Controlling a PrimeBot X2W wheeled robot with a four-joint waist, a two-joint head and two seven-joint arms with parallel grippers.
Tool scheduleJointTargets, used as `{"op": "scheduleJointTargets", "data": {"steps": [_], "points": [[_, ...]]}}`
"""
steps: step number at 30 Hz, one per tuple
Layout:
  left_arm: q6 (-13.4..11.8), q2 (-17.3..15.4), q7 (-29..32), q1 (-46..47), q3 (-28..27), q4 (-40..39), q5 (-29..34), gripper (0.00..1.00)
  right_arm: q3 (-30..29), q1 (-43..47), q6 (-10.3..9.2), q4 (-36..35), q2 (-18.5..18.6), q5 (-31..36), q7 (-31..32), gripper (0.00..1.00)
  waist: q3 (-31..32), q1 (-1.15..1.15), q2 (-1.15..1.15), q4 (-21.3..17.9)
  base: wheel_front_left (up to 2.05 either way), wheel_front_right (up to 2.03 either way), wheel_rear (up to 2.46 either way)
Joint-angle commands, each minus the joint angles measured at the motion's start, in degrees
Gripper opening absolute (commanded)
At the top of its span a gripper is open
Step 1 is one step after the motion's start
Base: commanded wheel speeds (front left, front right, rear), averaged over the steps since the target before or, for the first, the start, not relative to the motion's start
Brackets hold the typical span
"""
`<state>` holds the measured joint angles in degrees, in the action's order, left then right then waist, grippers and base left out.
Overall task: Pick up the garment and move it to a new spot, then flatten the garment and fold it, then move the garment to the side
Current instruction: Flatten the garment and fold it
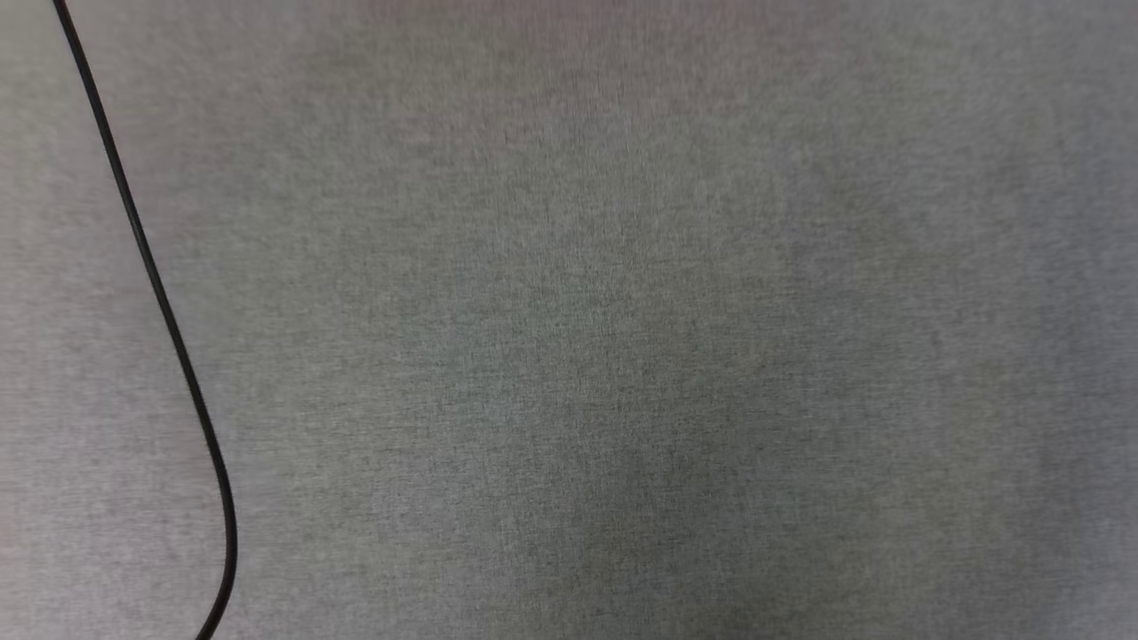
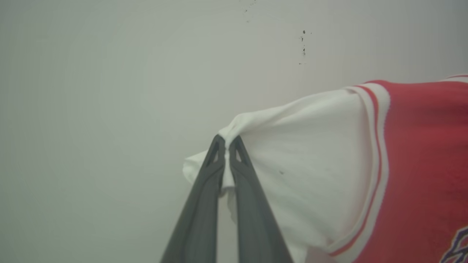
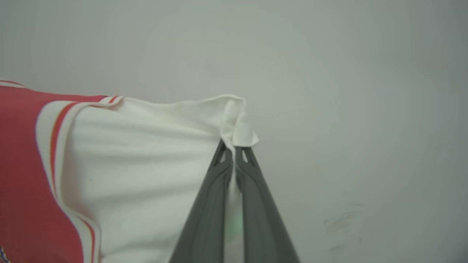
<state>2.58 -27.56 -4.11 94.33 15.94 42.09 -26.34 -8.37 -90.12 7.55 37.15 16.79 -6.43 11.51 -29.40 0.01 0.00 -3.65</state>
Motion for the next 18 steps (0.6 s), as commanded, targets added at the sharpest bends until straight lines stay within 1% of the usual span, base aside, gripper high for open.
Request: {"op": "scheduleJointTargets", "data": {"steps": [1, 6, 9, 10, 11, 14, 18], "points": [[0.08, -0.68, -0.5, 1.14, -0.18, 0.92, 0.42, 0.0, -0.02, -1.71, -0.12, 1.12, 0.61, 0.86, -0.32, 0.0, -2.72, -0.01, 0.0, 0.02, 0.0, 0.0, 0.0], [0.87, -0.34, -1.55, 3.39, -0.4, 4.16, -0.46, 0.0, 1.56, -6.09, -0.12, 5.76, -0.14, 1.14, -1.81, 0.0, -6.08, -0.01, 0.0, 0.11, 0.0, 0.0, 0.0], [1.45, 0.17, -2.58, 3.1, -0.59, 6.51, -1.33, 0.0, 2.72, -7.41, -0.12, 8.93, -0.19, 0.8, -2.87, 0.0, -7.42, -0.01, 0.0, 0.27, 0.0, 0.0, 0.0], [2.66, 1.27, -4.19, 0.83, -0.96, 9.97, -3.23, 0.0, 4.61, -6.49, -0.11, 13.01, 0.13, -0.33, -4.58, 0.0, -8.11, -0.01, 0.0, 0.71, 0.0, 0.0, 0.0], [2.94, 1.51, -4.57, 0.2, -0.71, 10.7, -3.44, 0.0, 5.23, -5.94, -0.11, 13.92, 0.21, -1.04, -5.03, 0.0, -8.02, -0.01, 0.0, 0.94, 0.0, 0.0, 0.0], [3.9, 2.56, -5.48, -2.57, -0.91, 12.92, -5.51, 0.0, 7.86, -3.05, -0.11, 15.91, 0.81, -3.49, -6.22, 0.0, -7.39, -0.01, 0.0, 1.54, 0.0, 0.0, 0.0], [4.68, 2.96, -6.79, -8.64, -0.01, 15.08, -7.45, 0.0, 11.61, 2.93, -0.11, 16.01, 1.42, -8.06, -8.89, 0.0, -5.4, -0.01, 0.0, 1.72, 0.0, 0.0, 0.0]]}}
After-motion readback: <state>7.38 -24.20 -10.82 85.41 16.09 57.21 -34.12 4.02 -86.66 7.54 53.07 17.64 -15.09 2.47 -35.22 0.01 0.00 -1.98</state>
